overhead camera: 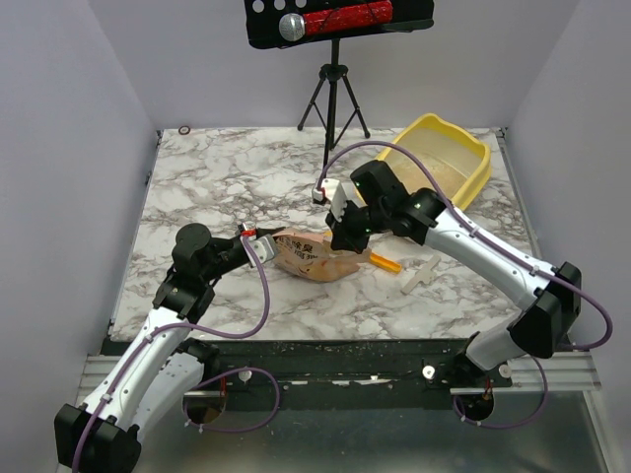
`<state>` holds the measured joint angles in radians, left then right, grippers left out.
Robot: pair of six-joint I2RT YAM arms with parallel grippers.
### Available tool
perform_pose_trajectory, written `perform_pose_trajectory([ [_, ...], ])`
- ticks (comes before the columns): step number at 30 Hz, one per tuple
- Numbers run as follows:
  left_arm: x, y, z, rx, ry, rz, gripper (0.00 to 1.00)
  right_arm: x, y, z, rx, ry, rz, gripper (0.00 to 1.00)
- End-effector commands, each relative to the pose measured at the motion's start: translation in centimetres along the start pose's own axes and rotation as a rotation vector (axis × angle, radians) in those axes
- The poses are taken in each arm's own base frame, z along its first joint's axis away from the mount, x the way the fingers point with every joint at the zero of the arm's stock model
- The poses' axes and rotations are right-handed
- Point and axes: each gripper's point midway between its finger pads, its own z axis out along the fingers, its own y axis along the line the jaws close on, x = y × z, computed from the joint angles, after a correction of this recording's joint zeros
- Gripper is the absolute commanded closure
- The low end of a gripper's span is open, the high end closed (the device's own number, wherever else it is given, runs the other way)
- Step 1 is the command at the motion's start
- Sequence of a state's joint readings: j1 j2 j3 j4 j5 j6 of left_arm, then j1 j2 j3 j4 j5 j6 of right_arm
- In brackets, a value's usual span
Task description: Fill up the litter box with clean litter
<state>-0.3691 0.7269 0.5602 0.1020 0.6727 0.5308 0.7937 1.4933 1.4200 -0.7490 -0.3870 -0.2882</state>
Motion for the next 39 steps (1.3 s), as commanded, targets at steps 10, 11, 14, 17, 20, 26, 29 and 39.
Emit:
perform_pose_trajectory([
  [10,-4.5,2.3,0.0,-0.067,-0.133,0.126,1.00,3.5,-0.9,4.9,-0.019,0.089,0.027,0.99],
  [11,-4.5,2.4,0.0,-0.067,-0.133,0.126,1.00,3.7,-0.7,5.0,-0.028,0.093,0.032,0.99],
  [14,-4.4,2.4,0.0,-0.066,-0.129,0.121,1.00,4.5,-0.3,5.3,-0.052,0.113,0.042,0.84],
  [17,-4.4,2.3,0.1,-0.063,-0.128,0.121,1.00,5.1,-0.6,5.7,-0.037,0.131,0.058,0.53],
  [20,-4.4,2.4,0.0,-0.065,-0.128,0.120,1.00,5.0,-1.6,5.9,0.018,0.134,0.073,0.19],
  [26,-4.4,2.5,0.0,-0.071,-0.127,0.123,1.00,3.0,-2.4,4.7,0.081,0.069,0.063,0.00],
  [29,-4.4,2.6,0.0,-0.081,-0.127,0.126,0.97,2.4,-3.0,3.8,0.128,0.058,0.064,0.00],
  [39,-4.1,2.8,0.2,-0.091,-0.126,0.119,0.89,-1.0,-3.9,-4.2,0.356,-0.117,0.095,0.00],
])
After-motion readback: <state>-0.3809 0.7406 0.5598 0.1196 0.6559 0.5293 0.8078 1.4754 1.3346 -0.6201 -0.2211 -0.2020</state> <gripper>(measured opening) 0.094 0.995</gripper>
